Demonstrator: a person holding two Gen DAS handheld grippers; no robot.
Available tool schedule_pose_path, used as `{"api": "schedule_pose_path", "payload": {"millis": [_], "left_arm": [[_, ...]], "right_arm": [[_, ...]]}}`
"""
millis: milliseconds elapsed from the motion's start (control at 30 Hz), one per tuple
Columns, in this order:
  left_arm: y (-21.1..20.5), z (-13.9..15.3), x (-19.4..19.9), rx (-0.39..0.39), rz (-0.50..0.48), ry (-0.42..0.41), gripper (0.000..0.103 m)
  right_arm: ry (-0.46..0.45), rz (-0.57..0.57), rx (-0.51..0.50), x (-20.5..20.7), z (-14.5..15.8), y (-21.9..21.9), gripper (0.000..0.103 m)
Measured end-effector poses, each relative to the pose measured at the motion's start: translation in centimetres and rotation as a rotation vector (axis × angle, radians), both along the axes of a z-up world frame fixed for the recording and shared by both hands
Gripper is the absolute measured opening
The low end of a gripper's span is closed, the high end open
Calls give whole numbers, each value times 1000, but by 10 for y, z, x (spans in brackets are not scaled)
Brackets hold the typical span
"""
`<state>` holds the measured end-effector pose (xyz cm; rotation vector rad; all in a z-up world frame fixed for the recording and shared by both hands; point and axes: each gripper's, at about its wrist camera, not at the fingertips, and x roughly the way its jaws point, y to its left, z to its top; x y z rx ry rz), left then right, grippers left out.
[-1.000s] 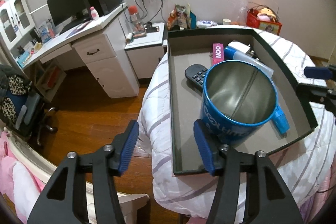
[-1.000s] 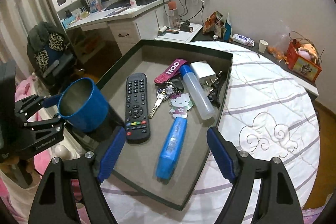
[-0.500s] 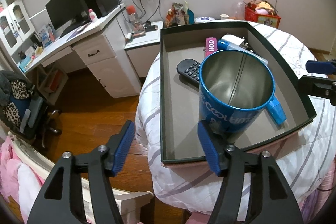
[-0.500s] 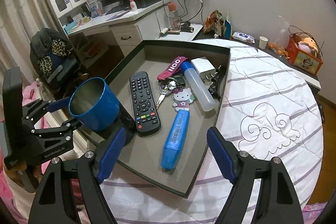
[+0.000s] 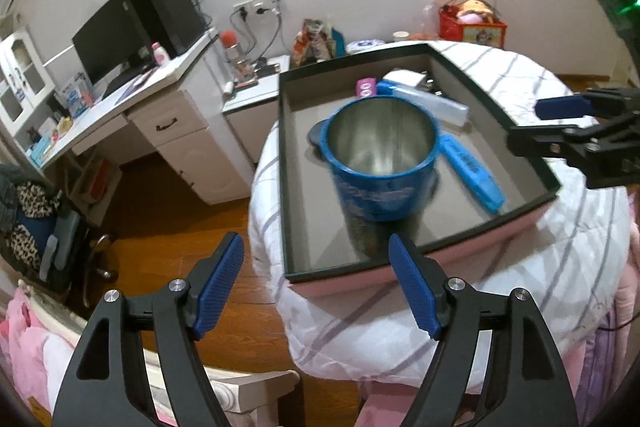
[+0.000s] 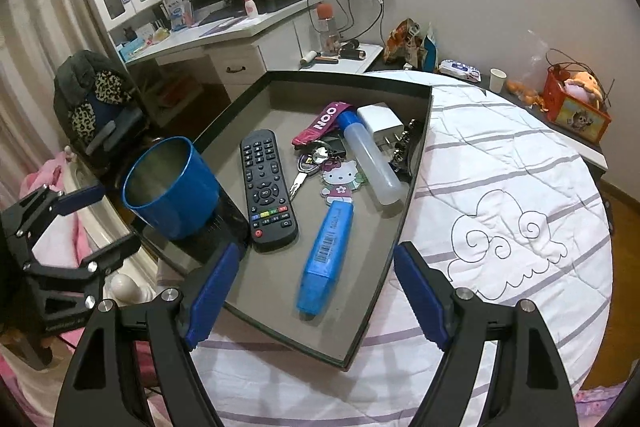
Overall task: Organize rigid objects
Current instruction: 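Open the left gripper to release the tray box wall and pull back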
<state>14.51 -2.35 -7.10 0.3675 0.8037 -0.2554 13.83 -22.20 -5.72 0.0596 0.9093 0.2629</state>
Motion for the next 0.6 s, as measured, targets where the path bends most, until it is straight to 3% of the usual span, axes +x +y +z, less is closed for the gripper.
{"api": "schedule_pose_path", "payload": {"millis": [233, 467, 600], "left_arm": [[-19, 2, -1, -26, -22, -6, 80], [-24, 8, -10, -66, 38, -64, 98], [-24, 12, -14, -88, 82, -88, 100]], "right_arm": [[-14, -35, 14, -9, 1, -13, 81], [-59, -9, 4, -20, 11, -3, 81], [-89, 5, -7, -26, 18, 6, 81]]}}
